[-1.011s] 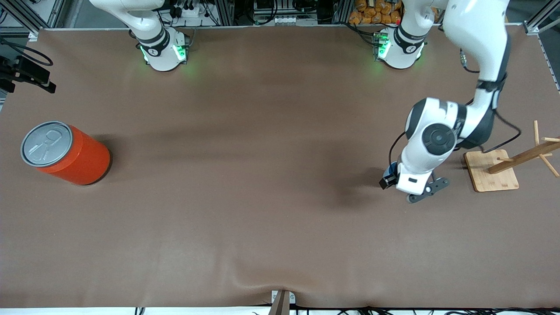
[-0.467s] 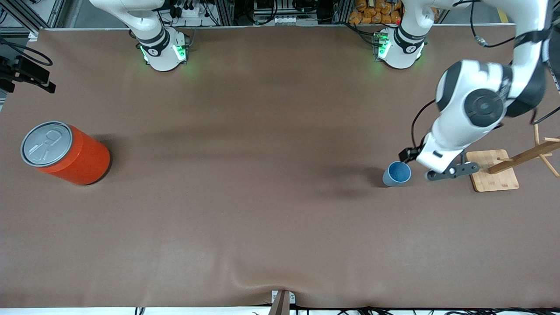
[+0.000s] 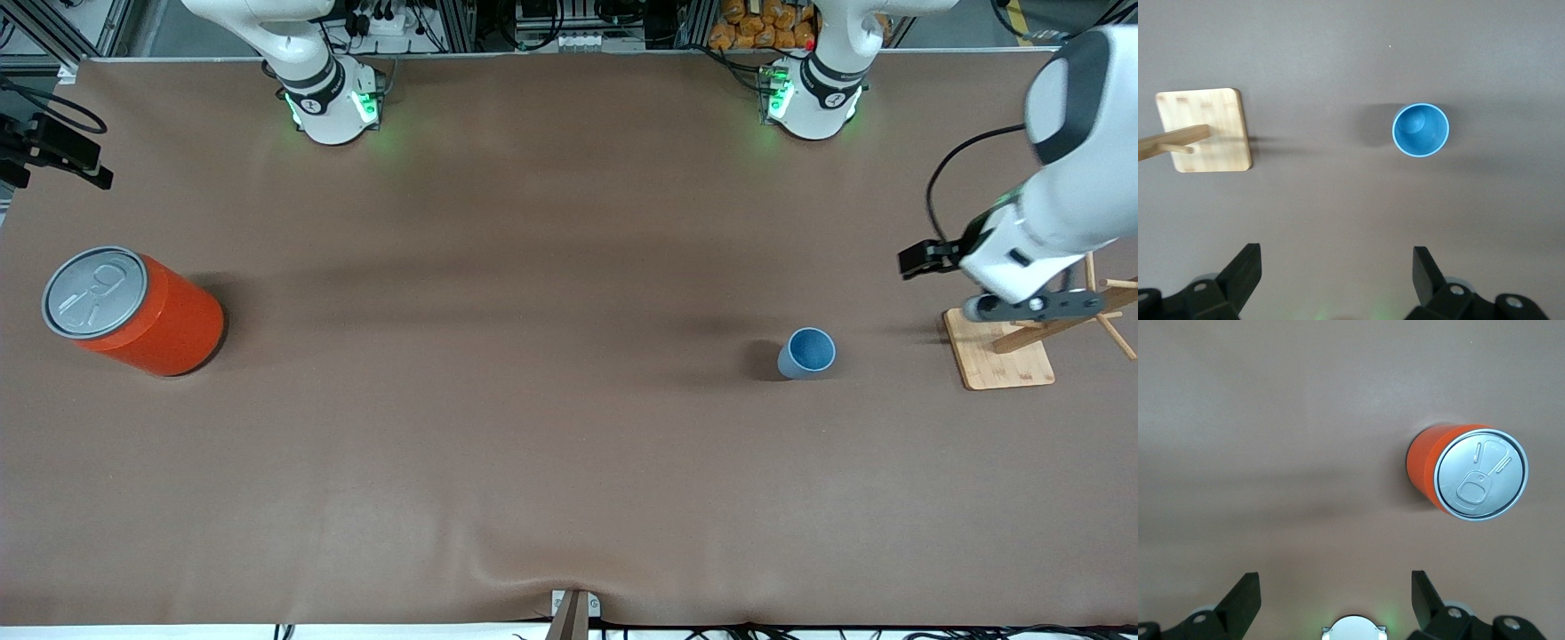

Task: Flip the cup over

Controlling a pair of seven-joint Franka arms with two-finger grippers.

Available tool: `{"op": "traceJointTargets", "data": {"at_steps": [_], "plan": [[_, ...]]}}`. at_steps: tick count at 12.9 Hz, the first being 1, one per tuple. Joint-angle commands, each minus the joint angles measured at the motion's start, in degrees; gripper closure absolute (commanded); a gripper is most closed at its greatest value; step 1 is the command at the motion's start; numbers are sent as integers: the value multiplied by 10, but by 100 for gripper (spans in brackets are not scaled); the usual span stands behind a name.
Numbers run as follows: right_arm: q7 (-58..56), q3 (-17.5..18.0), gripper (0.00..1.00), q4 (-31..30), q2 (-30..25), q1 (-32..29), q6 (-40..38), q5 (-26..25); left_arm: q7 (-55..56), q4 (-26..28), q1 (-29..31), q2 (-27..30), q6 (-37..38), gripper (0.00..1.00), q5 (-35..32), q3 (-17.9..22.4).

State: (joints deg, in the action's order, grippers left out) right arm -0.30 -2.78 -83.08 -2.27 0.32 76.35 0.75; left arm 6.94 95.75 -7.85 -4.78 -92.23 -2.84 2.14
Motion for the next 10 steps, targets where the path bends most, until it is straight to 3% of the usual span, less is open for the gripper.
{"op": "traceJointTargets", "data": {"at_steps": [1, 4, 6, 10], "plan": [[-2, 0, 0, 13, 5, 0, -10, -7, -5, -29, 4, 19, 24, 0, 9, -7], [-3, -1, 0, 13, 5, -1, -10, -6, -2, -69, 23, 23, 29, 0, 24, -31], [-3, -1, 0, 13, 5, -1, -10, -4, -2, -87, 25, 24, 72, 0, 16, -50], [-3, -1, 0, 13, 5, -1, -9, -2, 3, -101, 24, 27, 92, 0, 20, -71]]}}
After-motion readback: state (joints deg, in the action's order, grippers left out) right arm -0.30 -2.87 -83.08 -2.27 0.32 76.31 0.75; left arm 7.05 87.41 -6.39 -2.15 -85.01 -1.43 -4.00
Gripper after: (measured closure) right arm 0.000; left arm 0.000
